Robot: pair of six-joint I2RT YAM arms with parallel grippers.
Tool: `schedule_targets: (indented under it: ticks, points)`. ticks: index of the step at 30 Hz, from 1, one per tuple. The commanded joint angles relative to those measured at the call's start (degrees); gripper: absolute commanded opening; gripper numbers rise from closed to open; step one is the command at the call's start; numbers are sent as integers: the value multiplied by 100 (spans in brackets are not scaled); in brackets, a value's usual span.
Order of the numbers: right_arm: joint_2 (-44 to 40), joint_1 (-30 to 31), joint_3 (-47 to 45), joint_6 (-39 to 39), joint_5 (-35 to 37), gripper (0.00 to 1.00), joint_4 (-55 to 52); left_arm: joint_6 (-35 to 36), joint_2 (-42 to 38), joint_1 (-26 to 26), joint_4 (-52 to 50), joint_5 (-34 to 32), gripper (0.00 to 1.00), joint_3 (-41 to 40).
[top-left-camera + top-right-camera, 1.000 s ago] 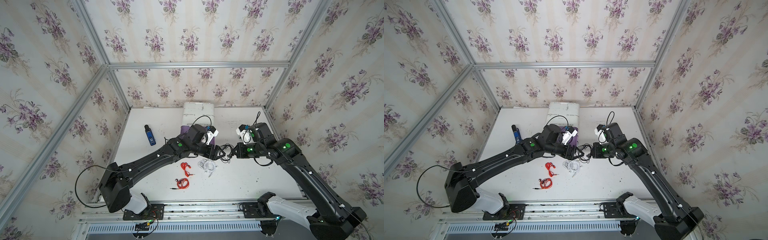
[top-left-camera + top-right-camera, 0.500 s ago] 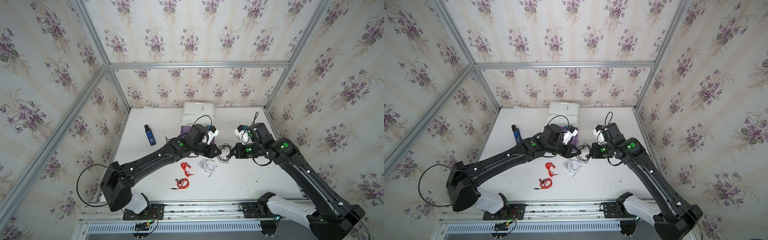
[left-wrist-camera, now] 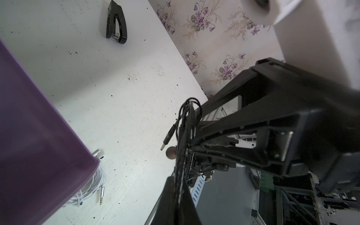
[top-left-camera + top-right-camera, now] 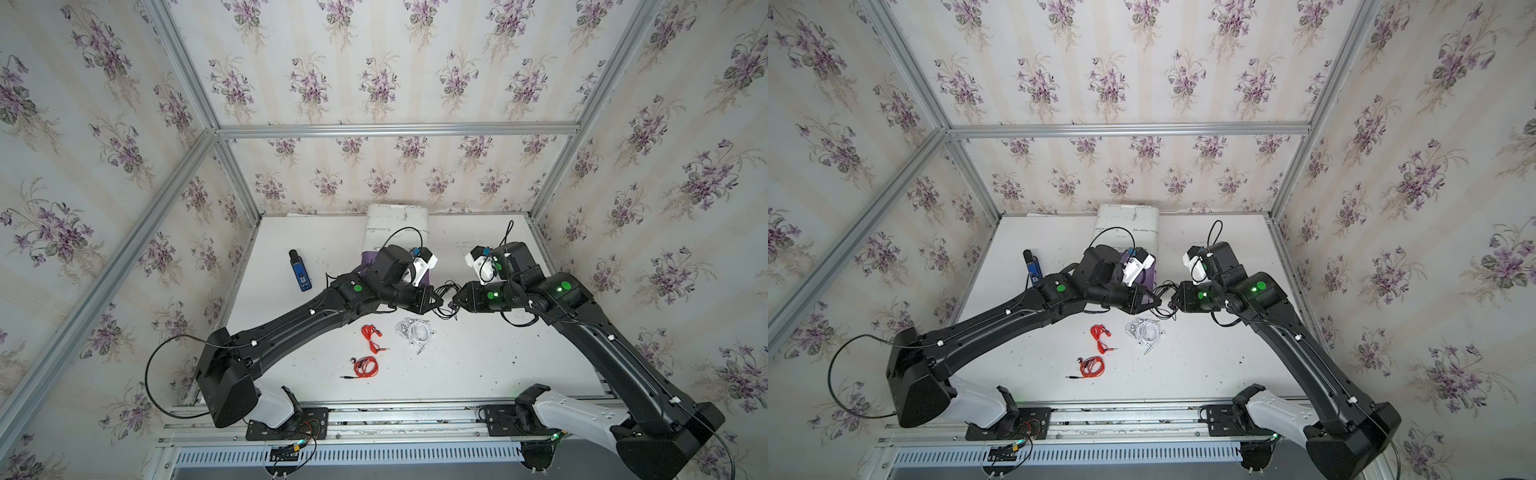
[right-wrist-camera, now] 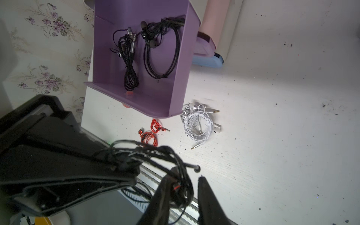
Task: Place the wired earphones into the drawer by color
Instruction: Pick up the wired earphones from the center of the board, then place the wired earphones in the drawer.
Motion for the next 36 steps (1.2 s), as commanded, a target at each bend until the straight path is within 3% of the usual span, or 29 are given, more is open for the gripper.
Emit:
schedule_targets:
  ticks: [1, 7, 9, 11, 21, 36]
  points:
    - [2, 4, 126, -95, -36, 34, 222, 56, -81, 8, -79, 6, 0, 20]
    - [37, 4, 453, -122, 133, 51, 217, 106, -278, 212, -260, 17, 0, -33]
    - [37, 4, 620, -138, 204, 60, 212, 96, -463, 445, -280, 144, 0, -108]
    - [67, 4, 798, -164, 269, 63, 173, 82, -632, 707, -324, 258, 0, -187]
    - [196, -14, 847, -193, 340, 63, 210, -128, -1062, 2059, -149, 1059, 0, -677]
    - [152, -14, 670, -263, 415, 62, 262, -306, -684, 2359, 357, 1071, 0, -1069]
